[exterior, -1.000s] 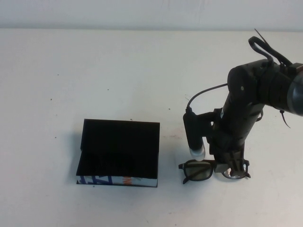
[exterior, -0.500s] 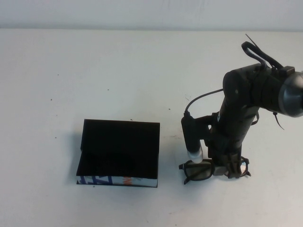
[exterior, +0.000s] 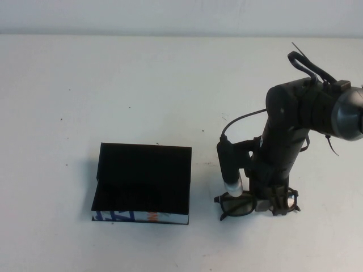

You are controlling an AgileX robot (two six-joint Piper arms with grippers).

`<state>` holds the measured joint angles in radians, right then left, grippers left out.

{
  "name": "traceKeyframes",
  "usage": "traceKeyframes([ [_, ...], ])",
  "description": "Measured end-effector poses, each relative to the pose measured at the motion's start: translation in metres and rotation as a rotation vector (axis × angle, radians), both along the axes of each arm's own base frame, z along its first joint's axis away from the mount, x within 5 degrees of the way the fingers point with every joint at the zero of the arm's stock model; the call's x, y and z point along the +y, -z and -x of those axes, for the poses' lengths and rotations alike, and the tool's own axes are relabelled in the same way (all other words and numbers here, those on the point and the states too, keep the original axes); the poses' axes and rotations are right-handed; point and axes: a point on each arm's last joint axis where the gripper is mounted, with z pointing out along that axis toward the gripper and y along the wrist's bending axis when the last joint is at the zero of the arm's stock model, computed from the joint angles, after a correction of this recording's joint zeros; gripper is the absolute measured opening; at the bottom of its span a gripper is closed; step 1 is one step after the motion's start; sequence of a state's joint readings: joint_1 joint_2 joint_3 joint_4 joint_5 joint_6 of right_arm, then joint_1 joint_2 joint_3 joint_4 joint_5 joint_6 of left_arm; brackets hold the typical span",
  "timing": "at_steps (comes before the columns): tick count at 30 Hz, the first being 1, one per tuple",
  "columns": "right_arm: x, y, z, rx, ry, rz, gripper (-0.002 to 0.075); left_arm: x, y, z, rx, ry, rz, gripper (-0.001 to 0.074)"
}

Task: Return glasses to glasses case
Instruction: Pick up the glasses from the table

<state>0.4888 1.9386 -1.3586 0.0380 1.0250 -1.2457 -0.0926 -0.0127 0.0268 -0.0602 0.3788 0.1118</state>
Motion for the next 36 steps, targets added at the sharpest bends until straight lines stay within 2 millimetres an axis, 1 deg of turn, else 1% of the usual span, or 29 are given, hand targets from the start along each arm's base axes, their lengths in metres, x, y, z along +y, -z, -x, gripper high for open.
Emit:
traceKeyframes([
  [15,-0.001,0.000,0.003,0.029,-0.004,0.014,0.0176,0.000,0.000,0.000,0.000,0.000,0.000,0.0000],
  [21,-0.003,0.000,0.004,0.045,-0.011,0.031,0.0067,0.000,0.000,0.000,0.000,0.000,0.000,0.0000],
  [30,-0.003,-0.001,0.008,0.069,-0.006,0.050,0.0064,0.000,0.000,0.000,0.000,0.000,0.000,0.0000],
  [33,0.002,-0.007,0.015,0.090,0.048,0.062,0.0064,0.000,0.000,0.000,0.000,0.000,0.000,0.0000],
  [36,0.007,-0.018,0.025,0.103,0.109,0.068,0.0064,0.000,0.000,0.000,0.000,0.000,0.000,0.0000],
])
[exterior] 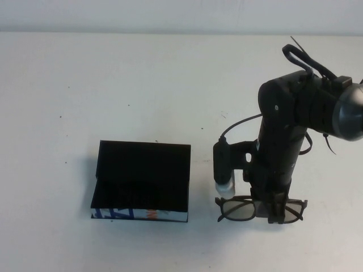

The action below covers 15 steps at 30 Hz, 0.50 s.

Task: Return glasses to glasses case
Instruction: Pick up the glasses from the table, then place the glasses in the glasses case

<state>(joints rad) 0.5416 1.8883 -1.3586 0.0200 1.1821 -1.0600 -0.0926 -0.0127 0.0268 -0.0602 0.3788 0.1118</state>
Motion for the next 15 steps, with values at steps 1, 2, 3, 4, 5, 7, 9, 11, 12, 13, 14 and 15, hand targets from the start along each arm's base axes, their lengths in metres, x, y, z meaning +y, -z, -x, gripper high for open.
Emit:
traceKeyframes([
  [1,0.003,-0.005,0.004,-0.002,0.016,-0.003,0.0064,0.000,0.000,0.000,0.000,0.000,0.000,0.0000],
  [2,0.006,-0.009,0.006,-0.008,0.024,-0.007,0.0064,0.000,0.000,0.000,0.000,0.000,0.000,0.0000],
  [3,0.010,-0.015,0.009,-0.016,0.030,-0.015,0.0064,0.000,0.000,0.000,0.000,0.000,0.000,0.0000],
  [4,0.015,-0.022,0.011,-0.031,0.037,-0.027,0.0064,0.000,0.000,0.000,0.000,0.000,0.000,0.0000],
  [5,0.020,-0.028,0.011,-0.046,0.043,-0.038,0.0064,0.000,0.000,0.000,0.000,0.000,0.000,0.0000],
  [7,0.034,-0.041,0.013,-0.079,0.037,-0.067,0.0063,0.000,0.000,0.000,0.000,0.000,0.000,0.0000],
  [9,0.047,-0.052,0.015,-0.112,0.015,-0.096,0.0064,0.000,0.000,0.000,0.000,0.000,0.000,0.0000],
  [11,0.062,-0.060,0.016,-0.136,-0.013,-0.119,0.0063,0.000,0.000,0.000,0.000,0.000,0.000,0.0000],
  [12,0.070,-0.064,0.017,-0.147,-0.024,-0.133,0.0063,0.000,0.000,0.000,0.000,0.000,0.000,0.0000],
  [13,0.079,-0.066,0.016,-0.157,-0.026,-0.144,0.0063,0.000,0.000,0.000,0.000,0.000,0.000,0.0000],
  [14,0.087,-0.069,0.016,-0.168,-0.028,-0.157,0.0063,0.000,0.000,0.000,0.000,0.000,0.000,0.0000],
  [15,0.095,-0.069,0.014,-0.176,-0.032,-0.165,0.0063,0.000,0.000,0.000,0.000,0.000,0.000,0.0000],
])
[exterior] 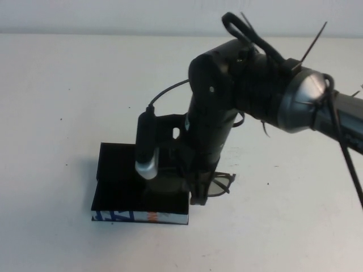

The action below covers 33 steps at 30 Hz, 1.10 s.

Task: Return glasses to glasses case
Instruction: Place the glasses in the glasses case

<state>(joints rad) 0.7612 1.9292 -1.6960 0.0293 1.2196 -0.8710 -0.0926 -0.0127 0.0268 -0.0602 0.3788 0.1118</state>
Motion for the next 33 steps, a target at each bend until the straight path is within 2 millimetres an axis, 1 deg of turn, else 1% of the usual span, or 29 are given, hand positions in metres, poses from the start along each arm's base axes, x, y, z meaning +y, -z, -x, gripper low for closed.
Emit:
traceKeyframes([
  [4,0.028,0.008,-0.007,-0.018,-0.026,-0.011,0.0063,0.000,0.000,0.000,0.000,0.000,0.000,0.0000],
  [7,0.044,0.013,-0.010,-0.028,-0.045,-0.020,0.0063,0.000,0.000,0.000,0.000,0.000,0.000,0.0000],
  [12,0.061,0.018,-0.013,-0.039,-0.064,-0.032,0.0063,0.000,0.000,0.000,0.000,0.000,0.000,0.0000],
  [18,0.068,0.022,-0.014,-0.040,-0.074,-0.033,0.0063,0.000,0.000,0.000,0.000,0.000,0.000,0.0000],
  [25,0.070,0.030,-0.015,-0.020,-0.045,-0.026,0.0063,0.000,0.000,0.000,0.000,0.000,0.000,0.0000],
  [33,0.071,0.031,-0.014,-0.011,-0.010,-0.026,0.0063,0.000,0.000,0.000,0.000,0.000,0.000,0.0000],
])
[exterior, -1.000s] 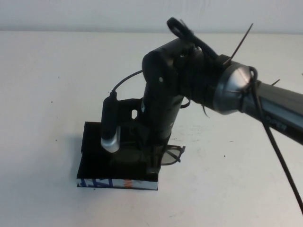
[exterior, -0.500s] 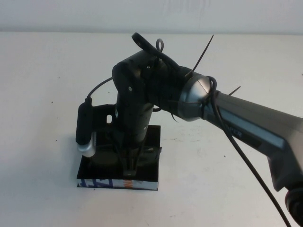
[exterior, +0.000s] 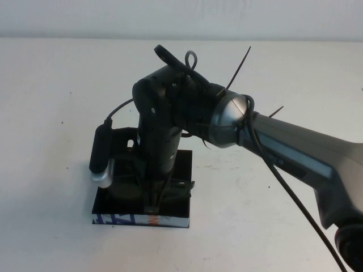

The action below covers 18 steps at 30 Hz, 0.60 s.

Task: Return glasses to glasses case
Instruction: Place the glasses in the glasses case

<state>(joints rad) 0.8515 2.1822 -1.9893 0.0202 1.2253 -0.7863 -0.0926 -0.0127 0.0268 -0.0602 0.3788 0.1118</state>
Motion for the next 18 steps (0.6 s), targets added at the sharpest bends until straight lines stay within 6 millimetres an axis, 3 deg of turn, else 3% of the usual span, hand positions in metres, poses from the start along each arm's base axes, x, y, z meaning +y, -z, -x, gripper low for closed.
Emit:
traceKeyframes([
  [18,0.0083,-0.0059,0.0039,0.004,0.019,-0.032,0.0063,0.0000,0.0000,0.0000,0.000,0.000,0.000,0.0000],
])
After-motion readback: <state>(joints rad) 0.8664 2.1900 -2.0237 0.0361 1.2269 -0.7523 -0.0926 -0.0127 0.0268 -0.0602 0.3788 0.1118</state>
